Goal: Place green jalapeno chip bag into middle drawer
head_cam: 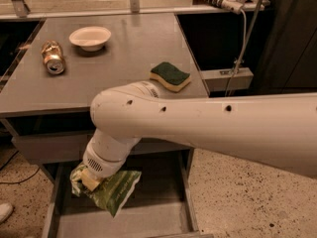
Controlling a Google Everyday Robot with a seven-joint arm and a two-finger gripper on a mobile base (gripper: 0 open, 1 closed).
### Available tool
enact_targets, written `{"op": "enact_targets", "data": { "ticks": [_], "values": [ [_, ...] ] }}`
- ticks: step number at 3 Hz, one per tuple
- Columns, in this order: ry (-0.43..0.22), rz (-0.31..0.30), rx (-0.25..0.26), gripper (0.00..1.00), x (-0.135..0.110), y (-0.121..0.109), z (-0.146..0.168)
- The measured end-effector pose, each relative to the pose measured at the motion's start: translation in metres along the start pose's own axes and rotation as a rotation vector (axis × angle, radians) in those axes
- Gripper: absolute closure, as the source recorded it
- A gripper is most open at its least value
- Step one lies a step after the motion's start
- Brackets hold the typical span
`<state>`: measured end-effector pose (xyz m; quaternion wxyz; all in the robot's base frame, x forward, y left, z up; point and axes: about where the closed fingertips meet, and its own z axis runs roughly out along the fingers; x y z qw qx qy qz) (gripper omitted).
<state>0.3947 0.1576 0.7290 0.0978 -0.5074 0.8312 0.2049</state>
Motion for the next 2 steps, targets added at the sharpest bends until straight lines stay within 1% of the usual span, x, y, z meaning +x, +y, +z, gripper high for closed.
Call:
{"op": "enact_targets", "data": {
  "ticks": [1,2],
  "values": [
    [0.004,0.07,-0.041,1.0,0.035,-0.006,0.065],
    [-0.03,0.122,-0.059,1.0,0.051,-0.027,0.124]
  ]
}}
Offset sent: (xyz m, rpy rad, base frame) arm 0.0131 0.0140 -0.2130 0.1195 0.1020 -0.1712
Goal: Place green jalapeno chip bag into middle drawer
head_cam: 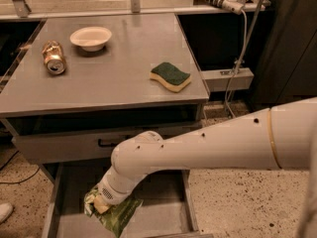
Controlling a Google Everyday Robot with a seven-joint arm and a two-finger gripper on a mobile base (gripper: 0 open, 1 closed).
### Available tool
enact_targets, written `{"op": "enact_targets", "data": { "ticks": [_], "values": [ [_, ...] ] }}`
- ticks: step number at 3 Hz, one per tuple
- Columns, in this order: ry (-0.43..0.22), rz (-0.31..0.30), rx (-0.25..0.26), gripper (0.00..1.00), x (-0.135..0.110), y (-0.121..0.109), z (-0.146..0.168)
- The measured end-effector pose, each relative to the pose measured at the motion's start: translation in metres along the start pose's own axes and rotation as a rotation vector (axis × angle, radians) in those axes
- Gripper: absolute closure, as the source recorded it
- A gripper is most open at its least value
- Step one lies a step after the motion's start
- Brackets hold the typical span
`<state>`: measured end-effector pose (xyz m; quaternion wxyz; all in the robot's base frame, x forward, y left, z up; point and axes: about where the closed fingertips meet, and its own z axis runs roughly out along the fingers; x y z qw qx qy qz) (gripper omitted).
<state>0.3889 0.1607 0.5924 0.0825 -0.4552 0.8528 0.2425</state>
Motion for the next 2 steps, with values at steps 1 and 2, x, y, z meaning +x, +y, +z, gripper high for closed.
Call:
{"op": "enact_targets", "data": {
  "ticks": [1,2],
  "values": [
    [-0.045,0.004,-0.001,1.0,-0.0104,-0.0022,0.0045],
    [-0.049,0.009,-0.003,1.0,-0.0089,-0.0046,0.0107]
  ]
}}
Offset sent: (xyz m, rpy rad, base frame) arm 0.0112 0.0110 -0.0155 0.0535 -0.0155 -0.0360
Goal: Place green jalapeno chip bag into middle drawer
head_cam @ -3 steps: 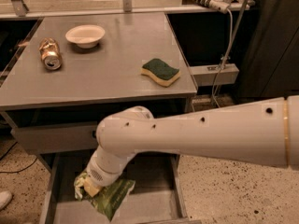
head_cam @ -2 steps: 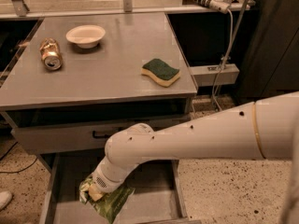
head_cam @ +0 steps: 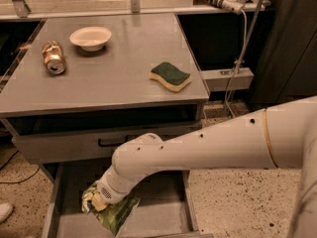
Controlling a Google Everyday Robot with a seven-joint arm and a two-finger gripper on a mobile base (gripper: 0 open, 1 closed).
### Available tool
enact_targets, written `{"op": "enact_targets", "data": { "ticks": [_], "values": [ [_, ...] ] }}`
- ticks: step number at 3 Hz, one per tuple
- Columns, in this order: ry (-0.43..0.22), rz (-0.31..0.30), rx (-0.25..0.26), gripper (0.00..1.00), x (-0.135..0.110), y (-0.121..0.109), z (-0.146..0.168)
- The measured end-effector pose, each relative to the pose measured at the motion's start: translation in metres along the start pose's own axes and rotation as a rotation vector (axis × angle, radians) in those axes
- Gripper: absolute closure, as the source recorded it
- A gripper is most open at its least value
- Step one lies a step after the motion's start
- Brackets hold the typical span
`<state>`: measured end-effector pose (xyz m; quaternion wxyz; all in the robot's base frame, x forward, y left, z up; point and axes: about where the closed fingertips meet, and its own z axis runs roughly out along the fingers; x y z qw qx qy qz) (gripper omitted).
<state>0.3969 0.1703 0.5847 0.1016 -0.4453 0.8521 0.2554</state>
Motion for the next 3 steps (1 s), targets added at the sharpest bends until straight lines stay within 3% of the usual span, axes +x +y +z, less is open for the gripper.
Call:
{"op": "enact_targets", "data": {
  "ticks": [1,3],
  "values": [
    [-0.027,0.042,0.023,1.0,0.014,-0.028,0.027],
    [-0.123,0.101,0.085,1.0,0.026,-0.081,0.052]
  ]
}}
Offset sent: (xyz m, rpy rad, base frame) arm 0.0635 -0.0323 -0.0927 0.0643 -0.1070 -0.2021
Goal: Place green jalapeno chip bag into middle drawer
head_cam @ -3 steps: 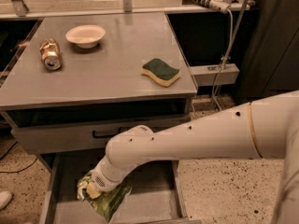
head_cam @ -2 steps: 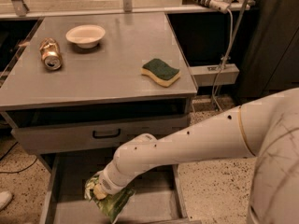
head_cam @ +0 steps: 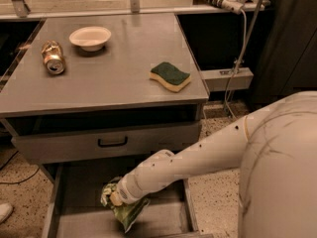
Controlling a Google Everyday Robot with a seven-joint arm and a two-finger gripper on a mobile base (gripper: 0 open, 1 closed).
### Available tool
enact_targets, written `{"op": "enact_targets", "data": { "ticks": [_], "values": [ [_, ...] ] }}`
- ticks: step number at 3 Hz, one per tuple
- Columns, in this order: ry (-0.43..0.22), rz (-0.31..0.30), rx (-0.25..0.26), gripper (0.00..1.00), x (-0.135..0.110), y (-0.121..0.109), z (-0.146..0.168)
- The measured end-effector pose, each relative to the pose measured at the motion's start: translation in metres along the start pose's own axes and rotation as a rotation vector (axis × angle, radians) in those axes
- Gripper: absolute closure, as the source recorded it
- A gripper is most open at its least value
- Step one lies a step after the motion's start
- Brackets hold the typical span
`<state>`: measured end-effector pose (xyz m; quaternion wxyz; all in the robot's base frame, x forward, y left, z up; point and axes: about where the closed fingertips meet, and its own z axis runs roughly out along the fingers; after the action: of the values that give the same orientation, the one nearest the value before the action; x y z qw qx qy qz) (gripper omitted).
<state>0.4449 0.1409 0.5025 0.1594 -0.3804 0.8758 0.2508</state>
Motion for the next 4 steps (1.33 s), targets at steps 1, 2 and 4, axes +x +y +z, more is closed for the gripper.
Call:
{"op": "enact_targets", "data": {
  "ticks": [1,2,4],
  "values": [
    [-0.005,0.016,-0.004,1.0,0.006,-0.013,0.017],
    [0.014,0.0,-0.015,1.0,0.005,-0.022,0.041],
    [0.025,-0.018,-0.043,1.0,-0.001,-0.031,0.076]
  ]
}}
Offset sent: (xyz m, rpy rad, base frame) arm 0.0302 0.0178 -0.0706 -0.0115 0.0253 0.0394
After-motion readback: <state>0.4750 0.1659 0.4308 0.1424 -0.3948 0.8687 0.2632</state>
